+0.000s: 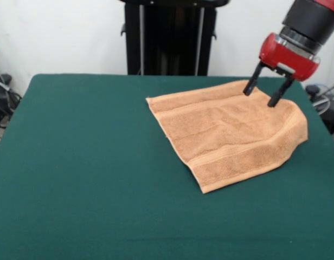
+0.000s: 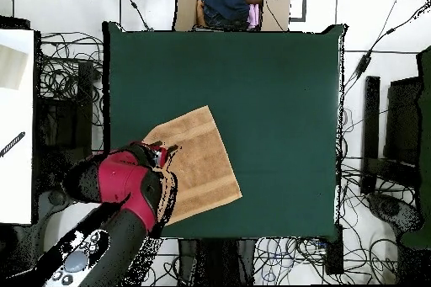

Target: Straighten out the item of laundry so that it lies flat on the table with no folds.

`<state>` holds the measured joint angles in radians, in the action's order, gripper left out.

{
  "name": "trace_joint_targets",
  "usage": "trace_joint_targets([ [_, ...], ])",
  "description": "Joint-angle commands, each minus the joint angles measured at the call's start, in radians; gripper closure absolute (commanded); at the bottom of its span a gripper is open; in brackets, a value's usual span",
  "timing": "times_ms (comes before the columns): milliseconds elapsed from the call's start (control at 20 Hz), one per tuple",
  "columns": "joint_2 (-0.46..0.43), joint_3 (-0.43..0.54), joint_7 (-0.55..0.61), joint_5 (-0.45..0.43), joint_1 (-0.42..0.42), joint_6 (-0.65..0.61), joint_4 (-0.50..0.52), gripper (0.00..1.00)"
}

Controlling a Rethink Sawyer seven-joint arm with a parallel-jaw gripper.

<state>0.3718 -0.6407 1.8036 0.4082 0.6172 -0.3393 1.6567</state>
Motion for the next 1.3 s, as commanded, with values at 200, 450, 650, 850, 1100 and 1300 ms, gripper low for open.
trace_joint_targets([
  [200, 0.033, 0.086, 0.085, -0.087, -0.082, -0.437, -0.073, 0.0],
  [450, 0.031, 0.105, 0.105, -0.105, -0.089, -0.412, -0.064, 0.0],
  [650, 0.033, 0.113, 0.119, -0.117, -0.088, -0.395, -0.054, 0.0],
  [850, 0.024, 0.123, 0.129, -0.122, -0.093, -0.386, -0.06, 0.0],
  [1100, 0.01, 0.128, 0.147, -0.116, -0.087, -0.357, -0.054, 0.0],
  [1300, 0.004, 0.138, 0.157, -0.11, -0.082, -0.323, -0.037, 0.0],
])
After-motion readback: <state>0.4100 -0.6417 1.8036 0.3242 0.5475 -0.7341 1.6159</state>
